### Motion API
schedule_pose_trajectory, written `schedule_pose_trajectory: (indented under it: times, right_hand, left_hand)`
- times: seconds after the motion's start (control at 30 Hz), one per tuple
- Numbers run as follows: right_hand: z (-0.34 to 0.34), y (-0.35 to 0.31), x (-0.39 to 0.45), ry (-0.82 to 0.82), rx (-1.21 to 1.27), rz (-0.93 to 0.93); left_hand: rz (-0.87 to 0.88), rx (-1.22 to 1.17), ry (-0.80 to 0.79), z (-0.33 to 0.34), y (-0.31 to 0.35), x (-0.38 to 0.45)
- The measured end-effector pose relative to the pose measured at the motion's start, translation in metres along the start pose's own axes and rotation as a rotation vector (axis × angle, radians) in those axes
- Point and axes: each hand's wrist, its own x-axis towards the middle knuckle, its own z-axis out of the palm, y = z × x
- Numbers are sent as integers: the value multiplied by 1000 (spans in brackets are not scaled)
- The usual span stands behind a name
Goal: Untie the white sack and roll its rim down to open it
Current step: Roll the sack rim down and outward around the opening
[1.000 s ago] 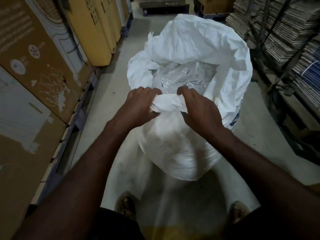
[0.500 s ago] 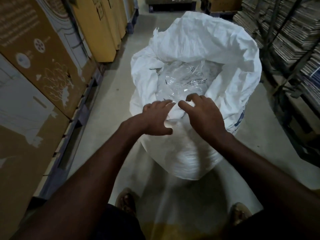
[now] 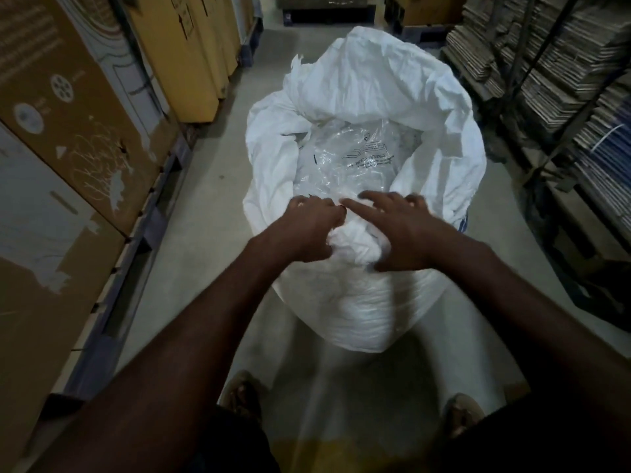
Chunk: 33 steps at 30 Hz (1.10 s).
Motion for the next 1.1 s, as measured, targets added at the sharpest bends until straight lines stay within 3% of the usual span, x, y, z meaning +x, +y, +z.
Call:
schedule_pose_trajectory:
  times: [0.13, 0.3, 0.4, 0.5, 0.63, 0.73, 0.83, 1.0, 1.1]
  right_hand:
    - [-14, 38, -10, -89, -208, 141]
    - [-25, 80, -21, -183, -228, 351]
    - [-16, 105, -28, -50, -234, 443]
    - [-3, 123, -37, 138, -86, 517]
    - [-9, 116, -53, 177, -75, 584]
    - [-14, 95, -83, 66, -147, 626]
    - [-26, 51, -113, 65, -218, 519]
    - [-60, -53, -141, -423, -200, 350]
    - [-63, -86, -143, -438, -70, 309]
  left_hand:
    - [39, -122, -18, 18, 13, -3]
    - [7, 30, -26, 27, 20, 4]
    - [-13, 53, 60, 32, 25, 8]
    - [-18, -24, 173, 31, 26, 9]
    - [-38, -88, 255, 31, 21, 3]
    - [-1, -105, 281, 28, 24, -8]
    - [12, -126, 271, 19, 23, -29]
    - [-89, -104, 340, 5, -24, -69]
    - [-106, -140, 343, 1, -40, -85]
